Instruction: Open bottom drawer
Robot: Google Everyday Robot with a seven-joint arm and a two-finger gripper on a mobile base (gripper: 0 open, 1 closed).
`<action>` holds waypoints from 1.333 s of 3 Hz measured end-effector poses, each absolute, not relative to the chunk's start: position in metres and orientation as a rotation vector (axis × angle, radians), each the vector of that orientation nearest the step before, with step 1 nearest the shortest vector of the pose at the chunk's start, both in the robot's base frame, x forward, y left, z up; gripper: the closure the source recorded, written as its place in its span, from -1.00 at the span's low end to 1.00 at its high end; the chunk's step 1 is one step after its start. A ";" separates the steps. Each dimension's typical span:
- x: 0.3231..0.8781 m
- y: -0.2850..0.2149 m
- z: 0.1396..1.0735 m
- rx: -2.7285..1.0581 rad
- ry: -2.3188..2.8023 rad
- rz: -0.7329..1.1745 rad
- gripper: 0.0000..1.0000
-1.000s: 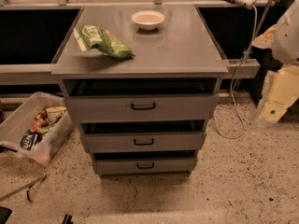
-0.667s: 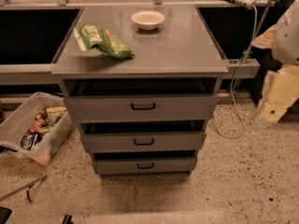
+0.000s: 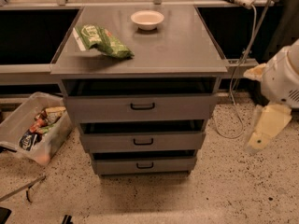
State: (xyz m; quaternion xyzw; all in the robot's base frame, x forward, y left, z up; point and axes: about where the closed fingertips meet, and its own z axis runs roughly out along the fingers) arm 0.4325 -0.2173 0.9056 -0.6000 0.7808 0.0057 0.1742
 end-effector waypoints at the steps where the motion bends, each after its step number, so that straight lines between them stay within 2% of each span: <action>1: 0.421 -0.215 0.827 -1.609 2.236 0.151 -1.00; 2: 0.406 -0.205 0.727 -1.509 2.270 0.340 -1.00; 3: 0.408 -0.189 0.657 -1.423 2.214 0.442 -1.00; 4: 0.420 -0.190 0.652 -1.396 2.198 0.412 -1.00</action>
Offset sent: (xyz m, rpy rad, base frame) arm 0.0105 0.0205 -0.3101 0.4295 0.0285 -0.2247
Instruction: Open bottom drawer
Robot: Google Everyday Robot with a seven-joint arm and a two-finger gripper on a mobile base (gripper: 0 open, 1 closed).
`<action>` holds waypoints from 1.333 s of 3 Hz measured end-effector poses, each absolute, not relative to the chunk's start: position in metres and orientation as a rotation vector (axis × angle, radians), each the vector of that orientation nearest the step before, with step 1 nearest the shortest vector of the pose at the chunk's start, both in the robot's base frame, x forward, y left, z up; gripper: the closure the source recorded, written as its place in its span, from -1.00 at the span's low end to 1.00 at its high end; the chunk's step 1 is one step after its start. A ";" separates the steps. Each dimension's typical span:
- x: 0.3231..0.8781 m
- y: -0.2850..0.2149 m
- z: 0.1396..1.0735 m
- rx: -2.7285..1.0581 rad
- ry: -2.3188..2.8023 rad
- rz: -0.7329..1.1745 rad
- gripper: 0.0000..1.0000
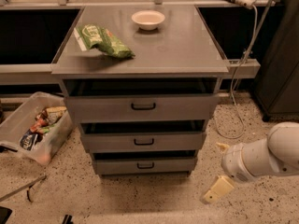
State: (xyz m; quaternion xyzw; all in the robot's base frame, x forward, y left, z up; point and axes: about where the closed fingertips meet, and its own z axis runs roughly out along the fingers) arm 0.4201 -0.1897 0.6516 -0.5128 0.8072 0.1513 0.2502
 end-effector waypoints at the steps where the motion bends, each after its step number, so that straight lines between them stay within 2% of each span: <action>1: 0.420 -0.190 0.652 -1.396 2.198 0.412 -1.00; 4: 0.453 -0.207 0.496 -1.333 2.230 0.450 -1.00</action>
Offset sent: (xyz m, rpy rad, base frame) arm 0.0184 -0.0120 -0.0973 0.0308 0.0339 0.0133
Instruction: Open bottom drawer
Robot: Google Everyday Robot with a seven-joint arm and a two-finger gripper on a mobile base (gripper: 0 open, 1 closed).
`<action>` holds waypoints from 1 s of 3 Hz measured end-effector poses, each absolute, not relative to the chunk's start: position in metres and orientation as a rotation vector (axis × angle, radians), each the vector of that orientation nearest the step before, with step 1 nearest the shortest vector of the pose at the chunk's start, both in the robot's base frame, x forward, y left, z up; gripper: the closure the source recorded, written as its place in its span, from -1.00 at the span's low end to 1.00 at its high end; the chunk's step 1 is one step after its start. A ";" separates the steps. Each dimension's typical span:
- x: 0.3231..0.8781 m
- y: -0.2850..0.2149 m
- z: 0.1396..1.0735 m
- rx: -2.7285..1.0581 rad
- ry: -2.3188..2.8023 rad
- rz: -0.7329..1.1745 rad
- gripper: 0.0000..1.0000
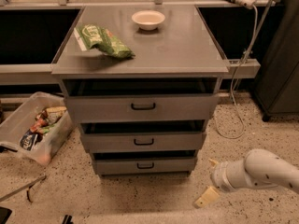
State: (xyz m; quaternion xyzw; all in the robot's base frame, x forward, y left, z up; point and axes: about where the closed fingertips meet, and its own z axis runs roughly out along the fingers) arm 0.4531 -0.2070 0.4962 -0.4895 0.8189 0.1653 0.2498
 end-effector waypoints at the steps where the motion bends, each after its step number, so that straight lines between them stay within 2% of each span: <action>1: 0.461 -0.208 0.442 -1.243 2.214 0.487 -1.00; 2: 0.459 -0.184 0.392 -1.257 2.160 0.623 -1.00; 3: 0.459 -0.184 0.392 -1.257 2.160 0.623 -1.00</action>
Offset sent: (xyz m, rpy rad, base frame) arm 0.0014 0.0444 -0.1444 0.2540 0.0581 0.0900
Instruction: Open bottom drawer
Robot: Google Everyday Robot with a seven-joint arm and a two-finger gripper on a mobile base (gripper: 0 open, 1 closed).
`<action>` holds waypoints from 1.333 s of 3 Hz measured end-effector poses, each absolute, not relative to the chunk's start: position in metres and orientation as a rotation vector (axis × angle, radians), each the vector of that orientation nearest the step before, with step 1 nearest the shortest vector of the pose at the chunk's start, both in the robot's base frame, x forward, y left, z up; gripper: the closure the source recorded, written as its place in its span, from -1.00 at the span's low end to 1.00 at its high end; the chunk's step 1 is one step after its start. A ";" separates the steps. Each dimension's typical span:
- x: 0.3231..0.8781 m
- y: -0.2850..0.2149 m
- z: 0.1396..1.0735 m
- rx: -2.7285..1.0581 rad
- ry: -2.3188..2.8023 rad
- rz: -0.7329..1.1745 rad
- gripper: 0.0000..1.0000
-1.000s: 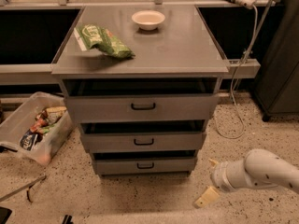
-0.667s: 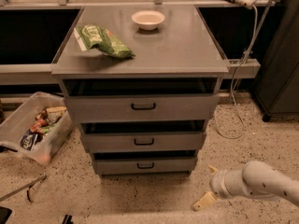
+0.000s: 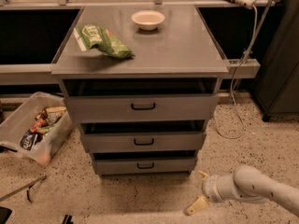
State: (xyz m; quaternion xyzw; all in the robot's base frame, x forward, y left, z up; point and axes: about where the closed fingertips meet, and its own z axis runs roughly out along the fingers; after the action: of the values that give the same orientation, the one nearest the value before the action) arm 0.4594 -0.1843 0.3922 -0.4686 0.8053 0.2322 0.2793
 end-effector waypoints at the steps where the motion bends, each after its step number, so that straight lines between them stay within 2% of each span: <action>1: 0.464 -0.176 0.378 -1.268 2.165 0.660 -1.00; 3: 0.497 -0.134 0.271 -1.351 2.082 0.628 -1.00; 4: 0.518 -0.139 0.204 -1.263 2.091 0.577 -1.00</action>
Offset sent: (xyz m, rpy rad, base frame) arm 0.0462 0.0618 -0.1373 0.0465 -0.0081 0.1373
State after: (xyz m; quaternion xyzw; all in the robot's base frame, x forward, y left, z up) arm 0.5184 -0.1394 0.2043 -0.4784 0.7918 0.2184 0.3106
